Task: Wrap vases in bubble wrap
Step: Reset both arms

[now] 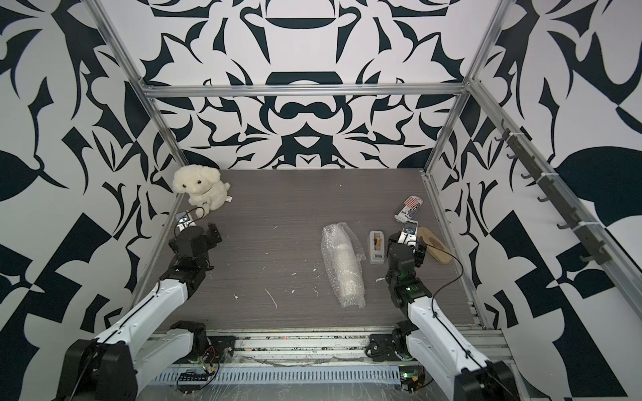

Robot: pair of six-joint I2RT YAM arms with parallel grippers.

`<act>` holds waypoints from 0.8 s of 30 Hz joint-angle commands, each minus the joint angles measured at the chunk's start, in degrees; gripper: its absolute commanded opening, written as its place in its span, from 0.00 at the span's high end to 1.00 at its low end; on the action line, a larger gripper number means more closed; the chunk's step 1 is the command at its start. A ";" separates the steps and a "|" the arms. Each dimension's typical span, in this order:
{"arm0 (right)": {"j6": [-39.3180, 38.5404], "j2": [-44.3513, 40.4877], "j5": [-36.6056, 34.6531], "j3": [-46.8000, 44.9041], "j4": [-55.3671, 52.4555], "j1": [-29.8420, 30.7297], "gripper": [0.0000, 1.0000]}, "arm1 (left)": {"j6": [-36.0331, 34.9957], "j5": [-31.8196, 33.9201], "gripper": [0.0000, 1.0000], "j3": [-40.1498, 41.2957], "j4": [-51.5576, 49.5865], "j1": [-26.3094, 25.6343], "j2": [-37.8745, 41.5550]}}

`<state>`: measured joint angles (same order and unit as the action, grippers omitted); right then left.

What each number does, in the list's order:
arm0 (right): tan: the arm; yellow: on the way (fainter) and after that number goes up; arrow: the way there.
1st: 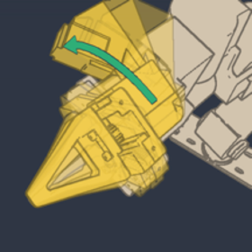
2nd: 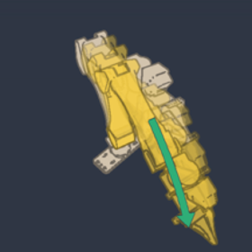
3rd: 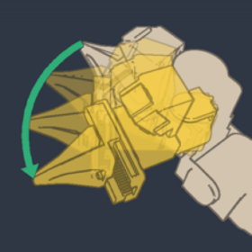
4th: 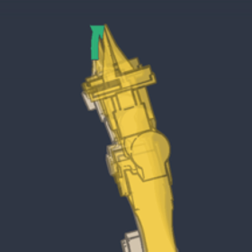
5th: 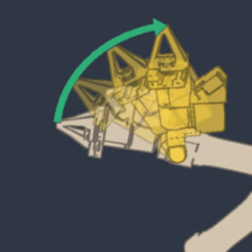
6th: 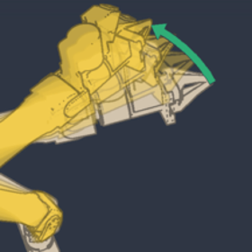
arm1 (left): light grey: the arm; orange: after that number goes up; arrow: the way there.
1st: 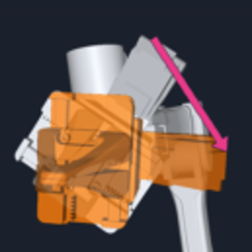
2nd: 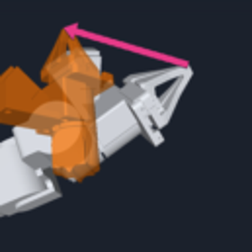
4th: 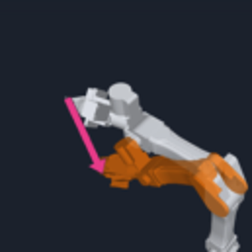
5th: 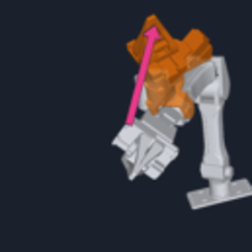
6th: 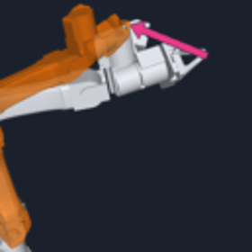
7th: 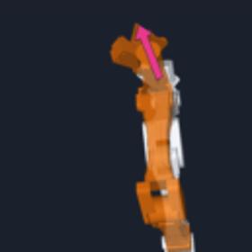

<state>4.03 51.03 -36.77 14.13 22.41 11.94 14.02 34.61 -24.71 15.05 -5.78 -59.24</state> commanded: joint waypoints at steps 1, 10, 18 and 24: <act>-2.68 7.10 5.75 -0.38 12.03 -1.00 0.30 | 1.71 -6.87 0.03 1.61 7.20 3.56 -3.87; -3.63 25.98 9.59 0.88 29.32 -1.73 0.30 | -3.73 -8.73 0.03 4.58 26.34 4.90 -17.31; -4.75 36.43 14.51 -0.33 41.58 -2.01 0.31 | -6.90 -12.68 0.03 8.86 44.31 5.87 -25.49; -4.68 38.14 14.21 1.93 38.48 -2.01 0.30 | -6.94 -13.36 0.01 4.17 38.08 6.00 -29.25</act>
<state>-1.23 89.19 -25.50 13.74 61.32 8.88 7.53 22.55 -17.52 54.57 -0.14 -89.62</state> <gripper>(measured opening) 0.694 0.993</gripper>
